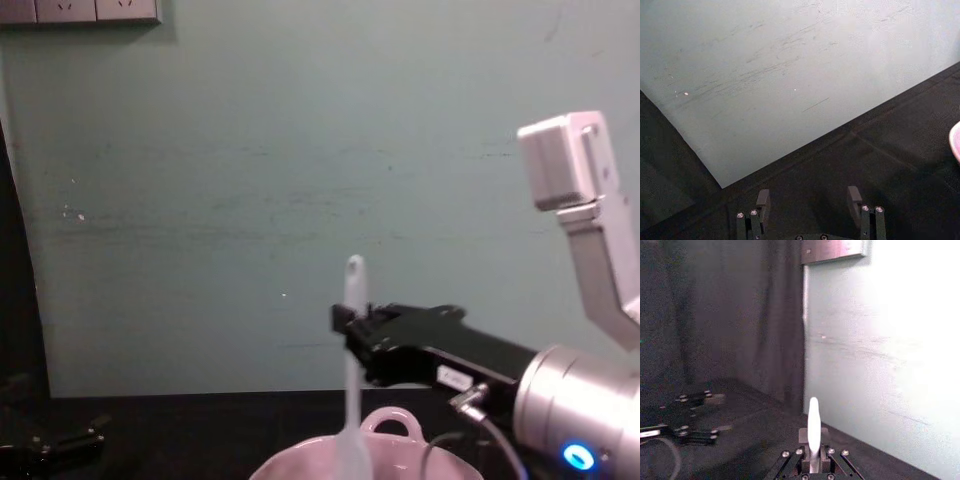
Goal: Use the one hand to pick up the spoon and stir the clear water in the bowl.
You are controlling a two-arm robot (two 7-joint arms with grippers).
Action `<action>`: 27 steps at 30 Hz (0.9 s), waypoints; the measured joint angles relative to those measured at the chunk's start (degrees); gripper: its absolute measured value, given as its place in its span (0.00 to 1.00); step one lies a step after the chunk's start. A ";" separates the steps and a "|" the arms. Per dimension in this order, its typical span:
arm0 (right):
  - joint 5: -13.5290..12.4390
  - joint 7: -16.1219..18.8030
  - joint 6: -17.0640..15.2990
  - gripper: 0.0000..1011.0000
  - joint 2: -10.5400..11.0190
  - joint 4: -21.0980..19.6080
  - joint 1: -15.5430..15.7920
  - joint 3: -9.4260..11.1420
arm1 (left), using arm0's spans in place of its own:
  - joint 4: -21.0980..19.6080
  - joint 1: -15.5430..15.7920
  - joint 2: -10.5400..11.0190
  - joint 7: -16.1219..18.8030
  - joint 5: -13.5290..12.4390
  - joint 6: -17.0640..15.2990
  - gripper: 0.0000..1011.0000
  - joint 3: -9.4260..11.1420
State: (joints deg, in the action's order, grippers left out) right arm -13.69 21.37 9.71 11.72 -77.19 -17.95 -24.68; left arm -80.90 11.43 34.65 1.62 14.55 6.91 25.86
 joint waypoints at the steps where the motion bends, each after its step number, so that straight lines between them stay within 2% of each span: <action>1: 0.13 -0.35 -0.02 0.11 0.17 -0.03 -0.05 0.64 | 0.00 0.00 0.00 0.00 0.00 0.00 1.00 0.00; 4: 0.24 -0.73 -0.74 0.11 0.88 -0.95 0.25 1.69 | 0.00 0.00 0.00 0.00 0.00 0.00 1.00 0.00; 9: -0.21 -0.25 -4.07 0.11 3.71 -5.96 2.98 3.30 | 0.00 0.00 0.00 0.00 0.00 0.00 1.00 0.00; 11: -0.72 0.33 -5.20 0.11 4.54 -7.58 3.98 3.51 | 0.00 0.00 0.00 0.00 0.00 0.00 1.00 0.00; 12: -1.64 1.20 -6.89 0.11 5.57 -9.74 5.48 3.60 | 0.00 0.00 0.00 0.00 0.00 0.00 1.00 0.00; 15: -2.92 2.17 -8.59 0.11 6.42 -11.76 6.86 3.54 | 0.00 0.00 0.00 0.00 0.00 0.00 1.00 0.00; 21: -5.64 4.00 -10.43 0.11 6.56 -13.95 8.51 1.44 | 0.00 0.00 0.00 0.00 0.00 0.00 1.00 0.00; 27: -6.29 4.75 -8.67 0.11 4.13 -11.18 6.24 -1.47 | 0.00 0.00 0.00 0.00 0.00 0.00 1.00 0.00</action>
State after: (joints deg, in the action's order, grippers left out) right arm -19.98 26.12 1.04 15.84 -88.36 -11.72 -26.15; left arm -80.90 11.43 34.65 1.62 14.55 6.91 25.86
